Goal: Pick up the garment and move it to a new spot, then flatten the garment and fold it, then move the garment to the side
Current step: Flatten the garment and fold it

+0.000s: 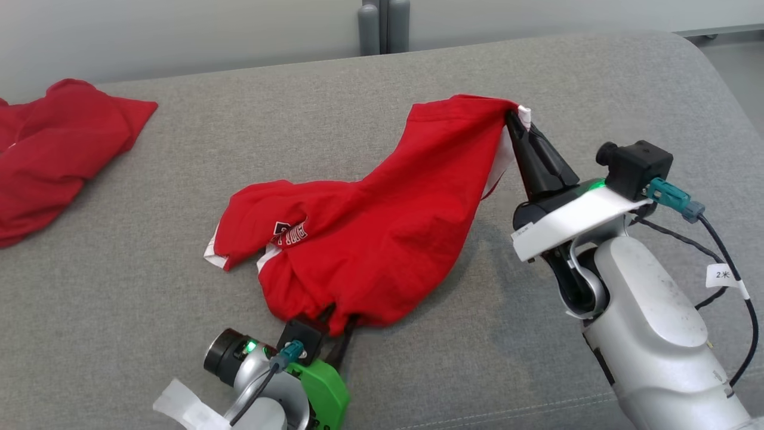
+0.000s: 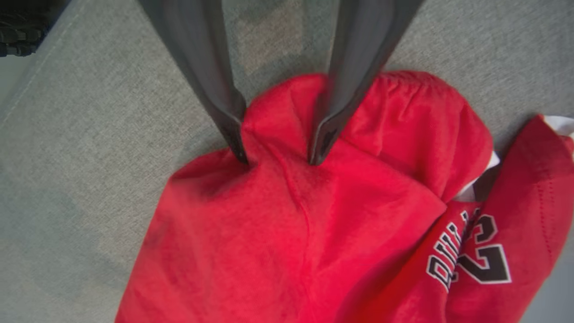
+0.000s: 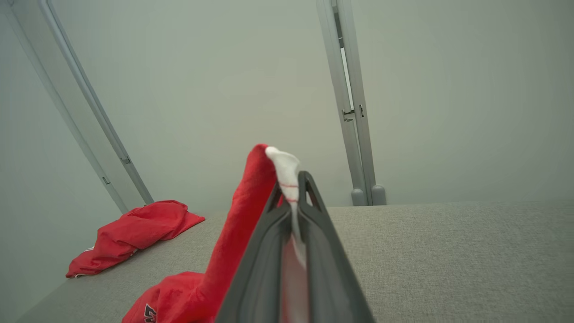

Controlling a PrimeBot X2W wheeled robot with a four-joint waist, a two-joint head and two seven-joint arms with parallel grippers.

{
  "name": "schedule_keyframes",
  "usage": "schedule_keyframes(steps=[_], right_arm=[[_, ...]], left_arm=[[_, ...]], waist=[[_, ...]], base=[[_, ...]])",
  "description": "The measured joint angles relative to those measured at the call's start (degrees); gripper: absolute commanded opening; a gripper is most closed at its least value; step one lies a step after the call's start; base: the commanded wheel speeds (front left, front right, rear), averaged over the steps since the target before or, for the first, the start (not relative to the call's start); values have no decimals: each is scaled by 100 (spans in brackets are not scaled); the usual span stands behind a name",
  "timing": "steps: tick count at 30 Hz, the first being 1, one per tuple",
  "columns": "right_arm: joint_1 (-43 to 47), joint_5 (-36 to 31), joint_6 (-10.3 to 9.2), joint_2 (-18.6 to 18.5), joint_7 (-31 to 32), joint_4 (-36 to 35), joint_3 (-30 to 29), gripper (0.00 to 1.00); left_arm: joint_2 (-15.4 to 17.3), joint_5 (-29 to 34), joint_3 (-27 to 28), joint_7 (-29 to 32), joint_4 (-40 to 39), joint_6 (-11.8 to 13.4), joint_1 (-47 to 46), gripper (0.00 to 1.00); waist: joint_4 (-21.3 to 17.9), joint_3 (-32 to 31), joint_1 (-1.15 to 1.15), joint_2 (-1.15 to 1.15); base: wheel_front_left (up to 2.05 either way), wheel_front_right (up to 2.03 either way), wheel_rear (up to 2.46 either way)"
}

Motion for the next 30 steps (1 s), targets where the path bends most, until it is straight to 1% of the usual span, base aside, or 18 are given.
schedule_keyframes(steps=[3,5,7,12,17,21,23,25,27,30], right_arm=[[76,10,-11,-35,0,-4,-182,0],[213,53,-55,-135,-1,1,-312,0],[351,64,-63,-229,-1,16,-409,0],[796,219,-59,-355,-1,18,-510,0],[1322,319,-57,-380,35,-69,-392,0],[1646,472,-53,-344,348,-271,-131,0],[1798,599,-53,-334,600,-359,12,0],[1972,778,-51,-315,842,-444,135,0],[2118,933,-49,-304,1093,-485,267,0],[2232,1178,-43,-249,1350,-494,324,0]], left_arm=[[1,19,-85,-79,45,-58,-121,0],[15,64,-140,-181,2,-148,-200,0],[48,118,-123,-294,-142,-162,-262,0],[324,226,73,-498,-633,-160,-514,0],[503,346,256,-566,-1289,-151,-630,0],[814,419,357,-564,-1867,-151,-629,0],[968,472,352,-564,-2167,-160,-626,0],[1095,472,333,-552,-2397,-270,-627,0],[1217,435,265,-347,-2457,-401,-622,0],[1266,234,256,-136,-2397,-601,-624,0]], waist=[[-65,33,0,0],[-55,27,0,0],[-21,7,0,0],[120,-58,0,0],[257,-195,0,0],[288,-336,0,0],[263,-385,0,0],[211,-413,0,0],[151,-430,0,0],[64,-431,0,0]], base=[[0,0,0],[0,0,0],[0,0,0],[0,0,0],[0,0,0],[0,0,0],[0,0,0],[0,0,0],[0,0,0],[0,0,0]])
